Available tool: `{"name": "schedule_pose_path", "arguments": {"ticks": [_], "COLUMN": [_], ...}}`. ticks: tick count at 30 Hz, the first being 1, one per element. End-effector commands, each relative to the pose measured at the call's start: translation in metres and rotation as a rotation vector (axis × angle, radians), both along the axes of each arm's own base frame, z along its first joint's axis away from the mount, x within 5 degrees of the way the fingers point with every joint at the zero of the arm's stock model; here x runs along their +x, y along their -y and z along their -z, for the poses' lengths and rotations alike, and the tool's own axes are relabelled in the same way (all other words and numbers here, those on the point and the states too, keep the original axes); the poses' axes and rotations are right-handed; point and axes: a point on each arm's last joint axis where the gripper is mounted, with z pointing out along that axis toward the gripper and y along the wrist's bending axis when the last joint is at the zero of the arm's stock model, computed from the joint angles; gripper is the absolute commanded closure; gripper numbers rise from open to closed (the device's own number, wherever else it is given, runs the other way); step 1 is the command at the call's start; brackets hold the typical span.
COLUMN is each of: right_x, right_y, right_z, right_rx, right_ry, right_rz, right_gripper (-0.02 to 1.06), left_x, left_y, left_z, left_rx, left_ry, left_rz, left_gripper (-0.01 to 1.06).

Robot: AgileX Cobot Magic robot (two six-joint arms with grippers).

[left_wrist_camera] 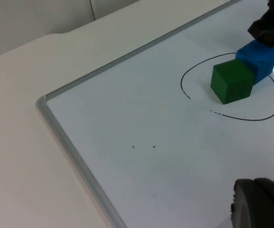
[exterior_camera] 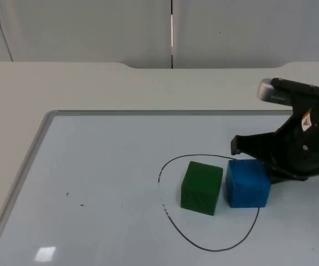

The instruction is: Push the two cubes into the marked area.

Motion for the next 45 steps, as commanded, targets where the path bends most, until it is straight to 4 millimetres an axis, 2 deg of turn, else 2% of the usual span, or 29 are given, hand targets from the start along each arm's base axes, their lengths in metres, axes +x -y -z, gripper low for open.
{"name": "schedule_pose_path", "arguments": {"ticks": [1, 39, 45], "right_x": [0.0, 0.001, 0.002], "right_y": [-0.006, -0.012, -0.007], "right_z": [-0.001, -0.003, -0.019], "right_rx": [0.01, 0.044, 0.02], "right_ry": [0.014, 0.053, 0.096], "right_rz": [-0.009, 0.001, -0.064], "right_gripper": [1.05, 1.05, 1.05], "left_x": [0.0, 0.0, 0.0], "left_y": [0.0, 0.0, 0.0], "left_z": [0.001, 0.001, 0.001], "left_rx": [0.0, 0.0, 0.0], "left_ry": [0.0, 0.0, 0.0], "left_rz": [0.003, 0.003, 0.003], "left_gripper": [1.05, 1.05, 1.05]}}
